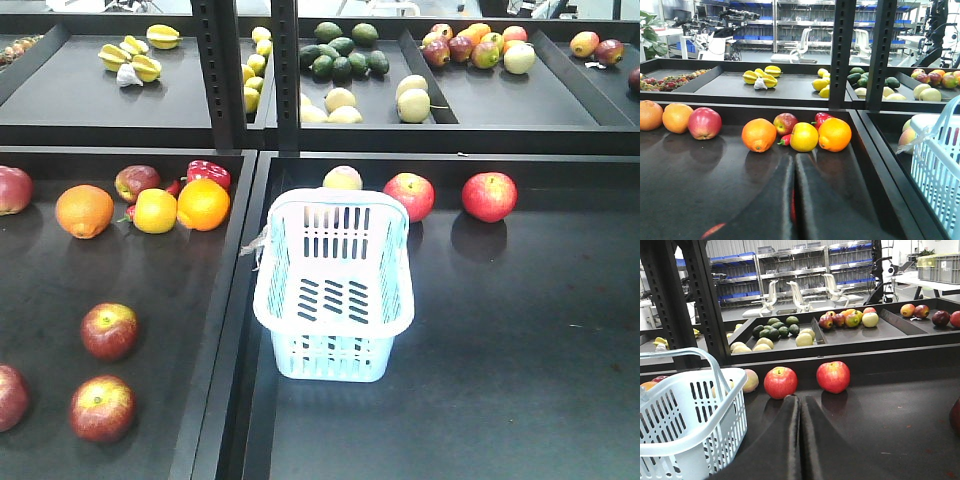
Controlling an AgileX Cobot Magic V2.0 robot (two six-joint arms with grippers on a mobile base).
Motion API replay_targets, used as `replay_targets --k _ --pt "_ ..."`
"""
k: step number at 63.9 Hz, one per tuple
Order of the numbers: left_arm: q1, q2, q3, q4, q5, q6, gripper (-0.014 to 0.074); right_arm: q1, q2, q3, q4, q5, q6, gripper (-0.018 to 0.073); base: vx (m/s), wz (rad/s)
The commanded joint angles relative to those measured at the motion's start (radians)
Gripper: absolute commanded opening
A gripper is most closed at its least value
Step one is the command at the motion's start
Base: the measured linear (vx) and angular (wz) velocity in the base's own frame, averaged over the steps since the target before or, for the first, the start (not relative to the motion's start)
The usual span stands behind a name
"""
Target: Pick three apples into basket with both arms
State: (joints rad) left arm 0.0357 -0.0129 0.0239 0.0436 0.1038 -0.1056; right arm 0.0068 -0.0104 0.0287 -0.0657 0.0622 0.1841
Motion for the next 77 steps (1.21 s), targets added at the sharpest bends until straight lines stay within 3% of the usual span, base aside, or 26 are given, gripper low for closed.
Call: replay_targets --k 1,77 --pt "-0.002 -0.013 0.024 -0.009 -0.076 -0.003 -0.0006 -0.007 -0.011 0.013 -0.009 -0.068 -0.010 -0.0004 0.00 0.00" --pt "-0.002 -0.013 0.024 -0.009 -0.077 -0.003 -0.0006 -0.007 -0.011 0.013 -0.009 -0.068 -0.010 -0.0004 0.00 0.00"
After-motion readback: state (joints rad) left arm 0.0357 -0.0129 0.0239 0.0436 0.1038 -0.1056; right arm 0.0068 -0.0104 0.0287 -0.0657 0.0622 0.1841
